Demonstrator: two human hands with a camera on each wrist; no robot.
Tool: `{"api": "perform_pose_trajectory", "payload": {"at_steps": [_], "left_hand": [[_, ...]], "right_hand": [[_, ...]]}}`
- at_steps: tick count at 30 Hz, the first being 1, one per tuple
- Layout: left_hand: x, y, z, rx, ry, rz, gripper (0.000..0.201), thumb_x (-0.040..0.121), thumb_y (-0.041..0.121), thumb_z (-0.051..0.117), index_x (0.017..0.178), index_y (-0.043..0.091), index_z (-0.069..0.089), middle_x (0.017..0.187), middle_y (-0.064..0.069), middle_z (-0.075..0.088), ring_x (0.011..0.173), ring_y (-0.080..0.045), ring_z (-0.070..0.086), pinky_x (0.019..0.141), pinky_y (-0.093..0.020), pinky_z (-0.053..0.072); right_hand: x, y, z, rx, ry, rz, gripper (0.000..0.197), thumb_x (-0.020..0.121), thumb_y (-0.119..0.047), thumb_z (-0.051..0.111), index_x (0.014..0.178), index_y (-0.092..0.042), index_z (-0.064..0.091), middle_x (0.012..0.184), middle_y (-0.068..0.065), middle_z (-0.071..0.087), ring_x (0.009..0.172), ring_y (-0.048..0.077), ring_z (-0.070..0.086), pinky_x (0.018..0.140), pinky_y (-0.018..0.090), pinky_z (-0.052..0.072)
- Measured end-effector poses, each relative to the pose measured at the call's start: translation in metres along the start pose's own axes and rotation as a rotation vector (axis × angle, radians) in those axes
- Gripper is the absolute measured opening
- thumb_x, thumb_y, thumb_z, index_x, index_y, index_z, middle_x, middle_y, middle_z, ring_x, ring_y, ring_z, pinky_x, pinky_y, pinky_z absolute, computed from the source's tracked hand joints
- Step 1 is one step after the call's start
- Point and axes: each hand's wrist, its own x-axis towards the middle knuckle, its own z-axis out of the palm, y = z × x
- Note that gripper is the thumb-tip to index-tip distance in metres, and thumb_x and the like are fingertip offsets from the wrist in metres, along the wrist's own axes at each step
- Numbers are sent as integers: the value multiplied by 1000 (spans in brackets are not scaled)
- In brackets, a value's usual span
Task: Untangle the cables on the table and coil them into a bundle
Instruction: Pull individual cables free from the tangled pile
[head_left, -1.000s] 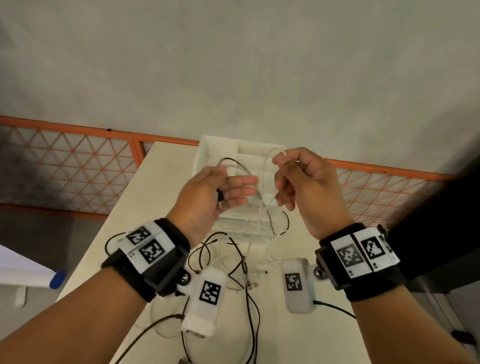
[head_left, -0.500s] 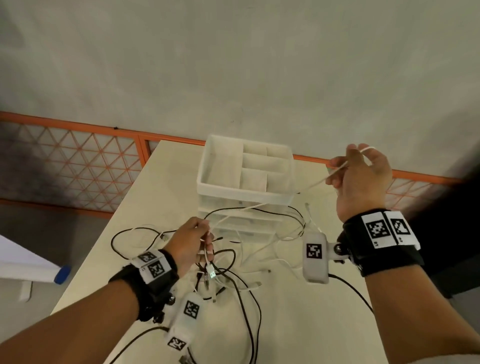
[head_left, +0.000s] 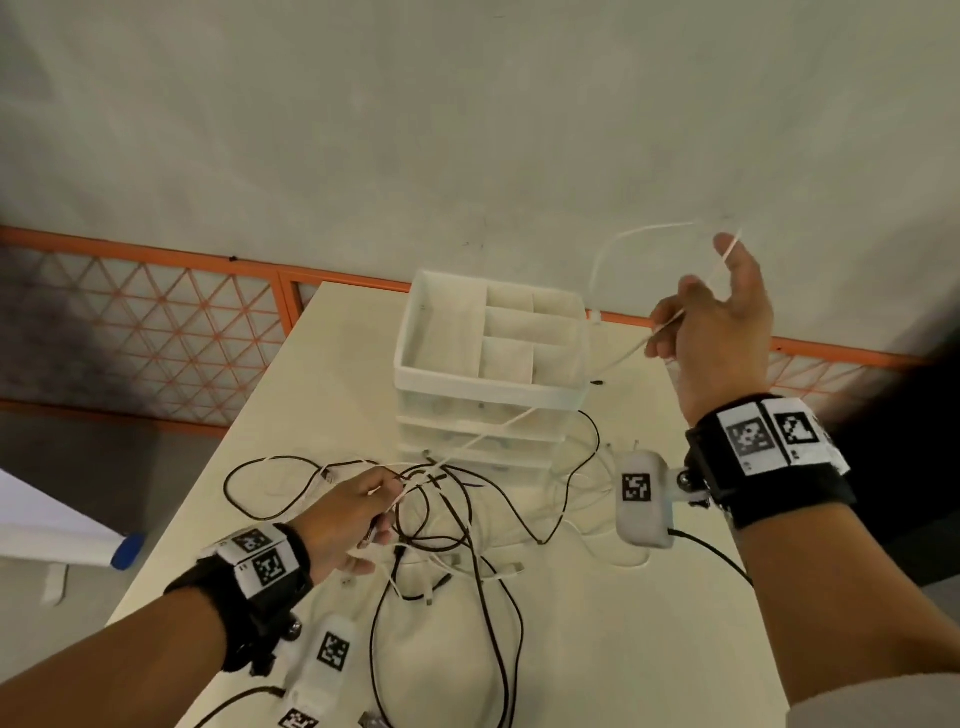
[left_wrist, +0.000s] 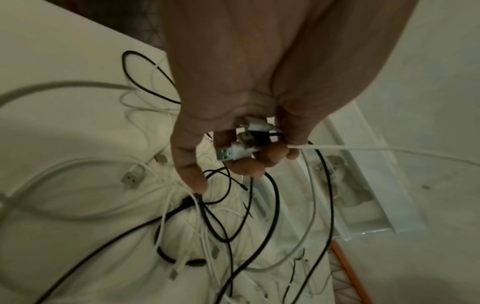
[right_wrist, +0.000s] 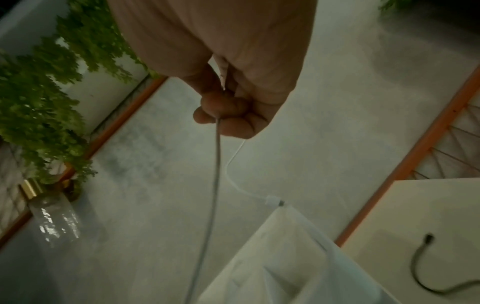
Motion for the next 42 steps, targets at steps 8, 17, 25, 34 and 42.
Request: {"api": "perform_pose_trajectory", "payload": {"at_steps": [8,17,25,34,42], "left_hand": [[-14,48,6,-161,74,225,23,104,17,41,90,10,57,61,-2,42,49,-11,31,39,-18,23],[-35,90,20,195,28,376,31,103,20,45,97,1,69,60,2,43,38,-5,32,35,-14,24],[-55,113,22,-47,6,644,31,102,25,46,91,5,67,46,13,37,38,-4,23,39,-18,18],[-25,70,9,-237,188,497,30,102,22,49,87,4,68,69,-5,32,39,-7,24,38,-17,19],[-22,80,15,-268,161,508,29,101,21,50,90,0,67,64,-1,33,38,-6,28,37,-19,22]], "right_hand": [[-26,133,-35,-525,-51,608,64,96,-14,49,156,-16,25,96,10,71,51,23,60,66,42,61],[-81,61,0,-499,-337,-23,60,87,-49,69,141,-35,47,99,-1,64,83,19,64,73,22,50],[-96,127,10,-961,-667,191,33,89,-40,62,65,-18,67,57,-5,57,63,18,62,65,32,50],[-100,184,-36,-1318,-478,567,48,100,-44,36,116,-11,66,122,13,66,112,32,61,93,36,46],[-136,174,-29,-1303,-894,577,37,103,-24,36,128,-10,59,138,16,55,127,37,52,108,42,42]]}}
